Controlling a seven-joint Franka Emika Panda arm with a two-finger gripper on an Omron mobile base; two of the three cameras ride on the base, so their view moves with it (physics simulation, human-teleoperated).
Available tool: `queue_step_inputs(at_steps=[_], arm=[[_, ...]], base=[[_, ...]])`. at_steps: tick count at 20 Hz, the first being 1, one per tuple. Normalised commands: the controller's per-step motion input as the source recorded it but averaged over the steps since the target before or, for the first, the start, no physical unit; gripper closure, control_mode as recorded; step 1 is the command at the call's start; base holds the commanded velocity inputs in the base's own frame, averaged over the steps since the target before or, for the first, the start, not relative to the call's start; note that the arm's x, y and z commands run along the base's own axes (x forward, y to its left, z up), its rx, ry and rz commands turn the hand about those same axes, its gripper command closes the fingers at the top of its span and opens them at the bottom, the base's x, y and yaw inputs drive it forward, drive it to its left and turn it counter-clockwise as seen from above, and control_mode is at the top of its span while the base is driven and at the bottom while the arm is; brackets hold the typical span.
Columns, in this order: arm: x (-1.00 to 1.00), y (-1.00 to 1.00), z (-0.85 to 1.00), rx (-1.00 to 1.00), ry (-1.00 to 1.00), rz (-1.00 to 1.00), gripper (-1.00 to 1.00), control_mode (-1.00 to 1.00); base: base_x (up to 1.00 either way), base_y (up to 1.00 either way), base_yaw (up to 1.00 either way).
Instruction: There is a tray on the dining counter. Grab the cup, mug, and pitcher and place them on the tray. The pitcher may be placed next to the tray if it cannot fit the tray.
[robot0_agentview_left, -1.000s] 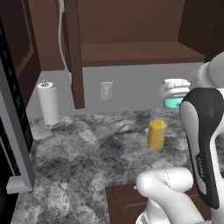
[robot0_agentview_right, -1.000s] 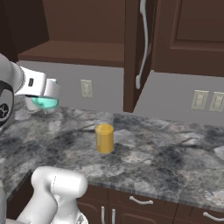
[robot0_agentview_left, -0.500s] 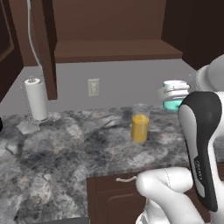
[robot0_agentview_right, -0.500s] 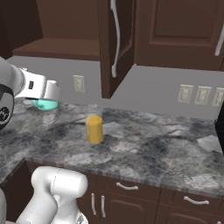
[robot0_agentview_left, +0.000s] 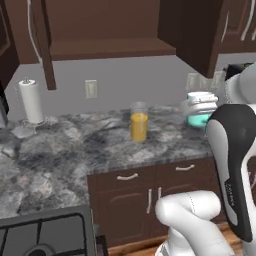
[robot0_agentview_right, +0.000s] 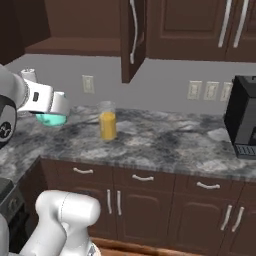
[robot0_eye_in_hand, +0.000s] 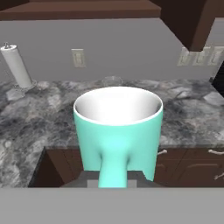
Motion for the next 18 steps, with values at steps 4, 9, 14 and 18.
queue_step_inputs(at_steps=[4,9,14,18], arm=[[0.0,0.0,0.0,0.0,0.0,0.0,1.0,1.0],[0.0,0.0,0.0,0.0,0.0,0.0,1.0,1.0],[0.0,0.0,0.0,0.0,0.0,0.0,1.0,1.0],[0.0,0.0,0.0,0.0,0.0,0.0,1.0,1.0]], base=[[-0.38,0.0,-0.54],[-0.1,0.0,-0.68],[0.0,0.0,-0.78],[0.0,0.0,-0.83]])
